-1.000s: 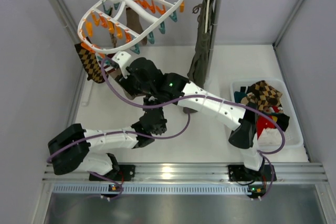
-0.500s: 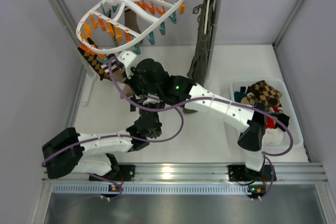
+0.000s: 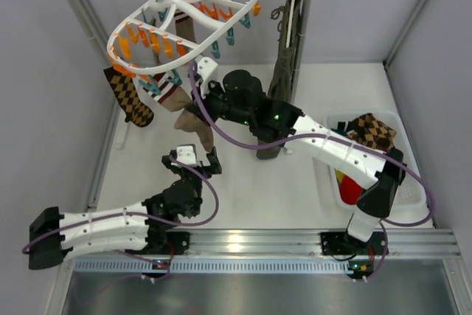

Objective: Remove the socks clipped to the hanger

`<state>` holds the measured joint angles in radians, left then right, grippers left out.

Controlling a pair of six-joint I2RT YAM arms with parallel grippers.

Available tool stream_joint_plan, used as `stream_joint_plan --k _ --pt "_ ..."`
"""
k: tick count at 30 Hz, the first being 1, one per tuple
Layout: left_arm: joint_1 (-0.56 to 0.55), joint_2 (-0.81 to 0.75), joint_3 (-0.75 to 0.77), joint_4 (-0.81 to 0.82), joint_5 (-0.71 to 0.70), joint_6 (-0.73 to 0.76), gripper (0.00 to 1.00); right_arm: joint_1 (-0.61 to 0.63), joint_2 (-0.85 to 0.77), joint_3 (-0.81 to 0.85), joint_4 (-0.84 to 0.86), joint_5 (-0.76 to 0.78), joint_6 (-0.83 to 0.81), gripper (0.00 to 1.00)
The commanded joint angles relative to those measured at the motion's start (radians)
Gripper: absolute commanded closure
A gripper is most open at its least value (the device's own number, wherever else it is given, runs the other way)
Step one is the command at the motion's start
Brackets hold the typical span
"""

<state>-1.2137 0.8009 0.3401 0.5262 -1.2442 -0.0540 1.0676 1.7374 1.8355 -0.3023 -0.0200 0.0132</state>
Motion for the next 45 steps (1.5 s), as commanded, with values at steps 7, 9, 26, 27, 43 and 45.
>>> stream_joint_plan --k 7,9,26,27,43,45 --pt "-0.041 -0.245 0.037 -0.601 0.085 -0.453 0.02 -0.046 -0.121 -0.100 0.123 -0.130 0.022 1.00" --pt "-0.040 -0.276 0.081 -0.685 0.016 -0.501 0.02 -0.063 -0.131 -0.119 0.131 -0.149 0.027 1.00" --pt "-0.015 -0.292 0.344 -0.861 -0.006 -0.419 0.02 -0.138 -0.357 -0.427 0.249 -0.185 0.080 1.00" --pt "-0.017 -0.283 0.370 -0.861 0.014 -0.405 0.02 -0.146 -0.363 -0.438 0.253 -0.193 0.083 1.00" --pt "-0.015 -0.054 0.761 -0.827 0.328 -0.276 0.02 -0.235 -0.503 -0.610 0.328 -0.238 0.142 1.00" --pt "-0.015 -0.028 0.775 -0.806 0.354 -0.265 0.02 -0.236 -0.518 -0.636 0.350 -0.254 0.162 1.00"
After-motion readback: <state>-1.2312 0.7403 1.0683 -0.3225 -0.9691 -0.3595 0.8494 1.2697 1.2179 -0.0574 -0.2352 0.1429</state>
